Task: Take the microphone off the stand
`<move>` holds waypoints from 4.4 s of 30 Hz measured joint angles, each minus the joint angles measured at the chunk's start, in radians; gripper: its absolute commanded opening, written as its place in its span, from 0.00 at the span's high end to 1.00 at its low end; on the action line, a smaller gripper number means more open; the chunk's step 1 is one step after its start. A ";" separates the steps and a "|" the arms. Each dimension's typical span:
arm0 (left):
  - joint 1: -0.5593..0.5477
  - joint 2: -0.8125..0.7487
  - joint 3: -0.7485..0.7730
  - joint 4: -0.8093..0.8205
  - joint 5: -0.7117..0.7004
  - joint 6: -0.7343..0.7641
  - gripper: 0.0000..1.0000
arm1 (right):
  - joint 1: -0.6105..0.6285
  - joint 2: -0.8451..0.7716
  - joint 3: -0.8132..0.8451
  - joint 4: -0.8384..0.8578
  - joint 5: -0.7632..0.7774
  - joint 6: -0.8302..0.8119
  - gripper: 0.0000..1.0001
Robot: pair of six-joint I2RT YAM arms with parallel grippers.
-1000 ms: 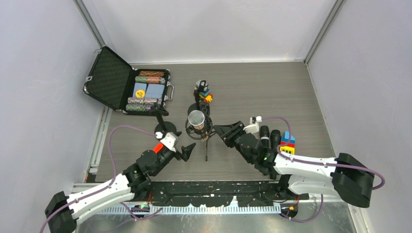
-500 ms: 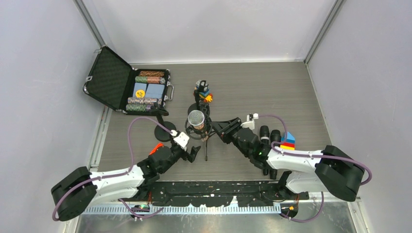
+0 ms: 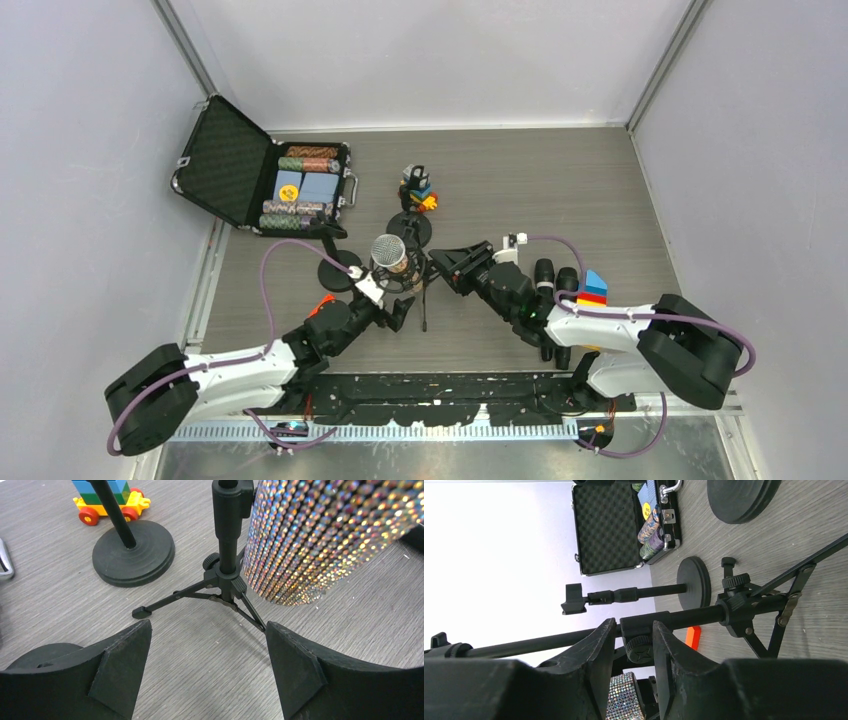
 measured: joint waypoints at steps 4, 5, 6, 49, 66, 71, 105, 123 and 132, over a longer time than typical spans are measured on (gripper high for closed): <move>0.000 -0.026 0.000 -0.011 -0.005 0.001 0.12 | 0.000 0.008 -0.006 0.025 -0.013 0.011 0.60; 0.000 -0.031 0.000 -0.015 -0.005 0.001 0.12 | 0.000 0.010 -0.007 0.027 -0.013 0.012 0.60; 0.000 -0.037 0.001 -0.023 -0.006 0.001 0.12 | 0.000 0.014 -0.008 0.030 -0.014 0.014 0.59; 0.000 -0.120 0.031 -0.096 0.006 0.027 0.12 | 0.000 0.090 -0.129 0.310 -0.030 0.053 0.70; 0.000 -0.115 0.039 -0.097 0.005 0.027 0.09 | 0.000 0.181 -0.171 0.508 -0.033 0.048 1.00; 0.000 -0.115 0.039 -0.107 0.015 0.058 0.04 | -0.001 0.160 -0.189 0.505 -0.034 0.048 1.00; -0.053 0.566 0.069 0.383 0.078 -0.085 0.35 | -0.015 -0.027 -0.147 0.195 -0.024 -0.134 1.00; -0.130 0.687 0.076 0.539 -0.078 -0.113 0.80 | 0.016 -0.058 -0.108 0.135 0.023 -0.420 1.00; -0.132 0.687 0.076 0.541 -0.089 -0.110 0.86 | 0.103 -0.069 -0.098 0.159 0.142 -0.816 0.98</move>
